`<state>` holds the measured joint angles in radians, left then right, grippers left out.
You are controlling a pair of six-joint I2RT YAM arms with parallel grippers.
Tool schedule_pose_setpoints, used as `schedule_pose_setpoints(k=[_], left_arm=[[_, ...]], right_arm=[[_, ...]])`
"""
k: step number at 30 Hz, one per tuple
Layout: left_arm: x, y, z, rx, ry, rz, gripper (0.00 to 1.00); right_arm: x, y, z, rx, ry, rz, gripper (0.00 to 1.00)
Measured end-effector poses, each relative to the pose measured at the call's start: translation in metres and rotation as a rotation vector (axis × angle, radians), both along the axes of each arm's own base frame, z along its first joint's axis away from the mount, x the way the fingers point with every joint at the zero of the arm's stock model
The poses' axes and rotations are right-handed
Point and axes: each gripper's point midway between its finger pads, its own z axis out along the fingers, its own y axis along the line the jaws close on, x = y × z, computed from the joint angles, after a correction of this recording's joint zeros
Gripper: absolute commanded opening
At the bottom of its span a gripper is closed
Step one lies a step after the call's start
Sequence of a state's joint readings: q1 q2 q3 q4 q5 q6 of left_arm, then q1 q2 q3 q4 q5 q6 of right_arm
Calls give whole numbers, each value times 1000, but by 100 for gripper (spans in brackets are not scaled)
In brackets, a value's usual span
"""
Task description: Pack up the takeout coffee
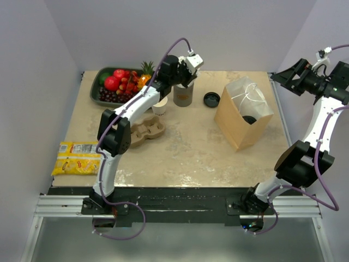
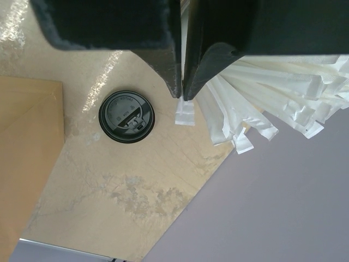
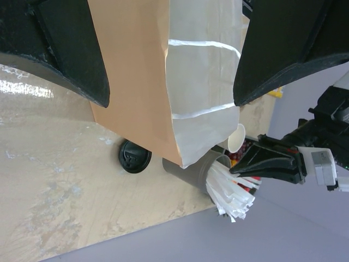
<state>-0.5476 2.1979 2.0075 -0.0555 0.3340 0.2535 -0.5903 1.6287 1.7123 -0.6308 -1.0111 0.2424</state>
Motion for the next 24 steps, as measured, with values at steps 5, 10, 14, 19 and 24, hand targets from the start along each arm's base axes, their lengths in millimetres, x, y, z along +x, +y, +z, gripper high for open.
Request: schedule_pose_setpoints(k=[5, 10, 14, 19, 24], left_arm=[[4, 1, -1, -3, -5, 4, 0], [6, 0, 4, -14, -22, 5, 0], [4, 2, 17, -25, -41, 6, 0], [-11, 12, 77, -75, -114, 9, 0], [-44, 31, 180, -183, -248, 8, 0]], right_arm=[[0, 0, 0, -1, -1, 0, 99], [0, 0, -1, -1, -1, 0, 99], [1, 0, 0, -2, -3, -1, 99], [1, -1, 0, -5, -8, -1, 99], [2, -1, 1, -7, -11, -3, 99]])
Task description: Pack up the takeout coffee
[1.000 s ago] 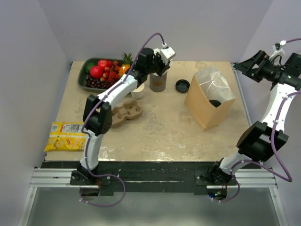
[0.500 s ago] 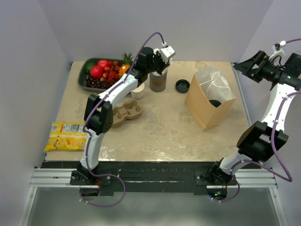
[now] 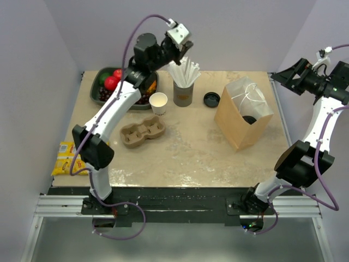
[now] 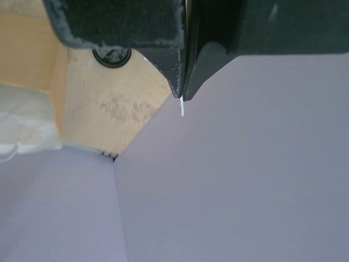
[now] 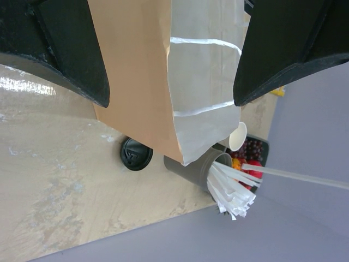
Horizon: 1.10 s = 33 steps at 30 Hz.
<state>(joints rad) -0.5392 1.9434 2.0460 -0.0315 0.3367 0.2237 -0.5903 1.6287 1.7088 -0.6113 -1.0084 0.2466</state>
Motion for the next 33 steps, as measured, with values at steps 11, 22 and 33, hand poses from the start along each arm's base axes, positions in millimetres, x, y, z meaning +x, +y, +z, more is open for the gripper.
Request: schedule_pose_setpoints(k=[11, 22, 33], left_arm=[[-96, -2, 145, -273, -154, -198, 0], [-116, -100, 108, -368, -9, -415, 0], [-114, -142, 49, -364, 173, -462, 71]], right_arm=[[-1, 0, 3, -3, -8, -3, 99], [-15, 10, 24, -27, -52, -5, 99], [-13, 9, 21, -15, -48, -12, 99]])
